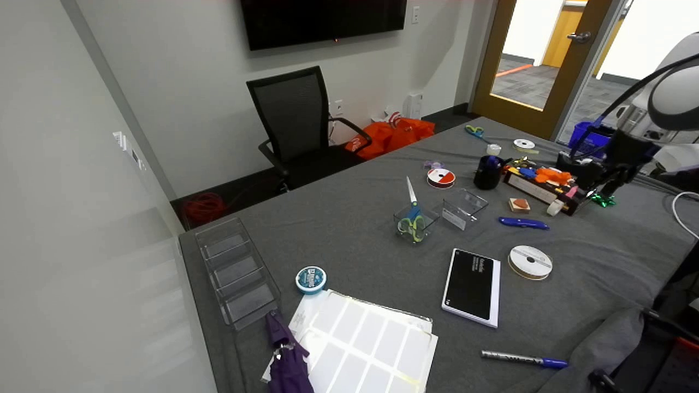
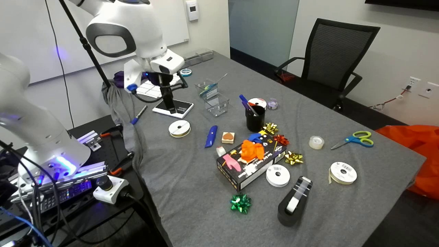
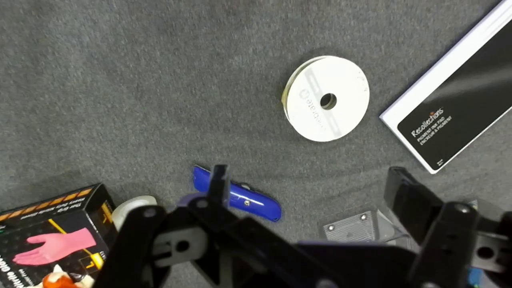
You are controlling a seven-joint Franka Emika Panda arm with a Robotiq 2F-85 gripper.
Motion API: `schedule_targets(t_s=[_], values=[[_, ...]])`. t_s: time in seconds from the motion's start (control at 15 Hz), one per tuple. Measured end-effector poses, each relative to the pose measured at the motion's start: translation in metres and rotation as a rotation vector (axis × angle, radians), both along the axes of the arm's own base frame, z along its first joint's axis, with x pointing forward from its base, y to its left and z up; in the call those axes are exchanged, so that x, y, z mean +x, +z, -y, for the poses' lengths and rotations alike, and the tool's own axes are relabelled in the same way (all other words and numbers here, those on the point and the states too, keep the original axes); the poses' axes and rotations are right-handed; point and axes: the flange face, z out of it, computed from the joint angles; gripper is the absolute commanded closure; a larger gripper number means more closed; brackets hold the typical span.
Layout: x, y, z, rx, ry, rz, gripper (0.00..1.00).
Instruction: Pick up the white circular object and put it inside the clear bowl
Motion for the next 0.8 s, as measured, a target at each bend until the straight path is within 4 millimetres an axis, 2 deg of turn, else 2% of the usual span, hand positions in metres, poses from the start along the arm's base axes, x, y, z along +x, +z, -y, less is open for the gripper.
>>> schedule_targets(t_s=[0.2,0.4,0.8], values=[[-0.023,-0.027,0.008,0.063,0.055,0.053,0.00],[-0.037,-0.048,0.007,0.128,0.065,0.133,0.00],[-0.034,-0.079,-0.012,0.209,-0.055,0.204,0.00]])
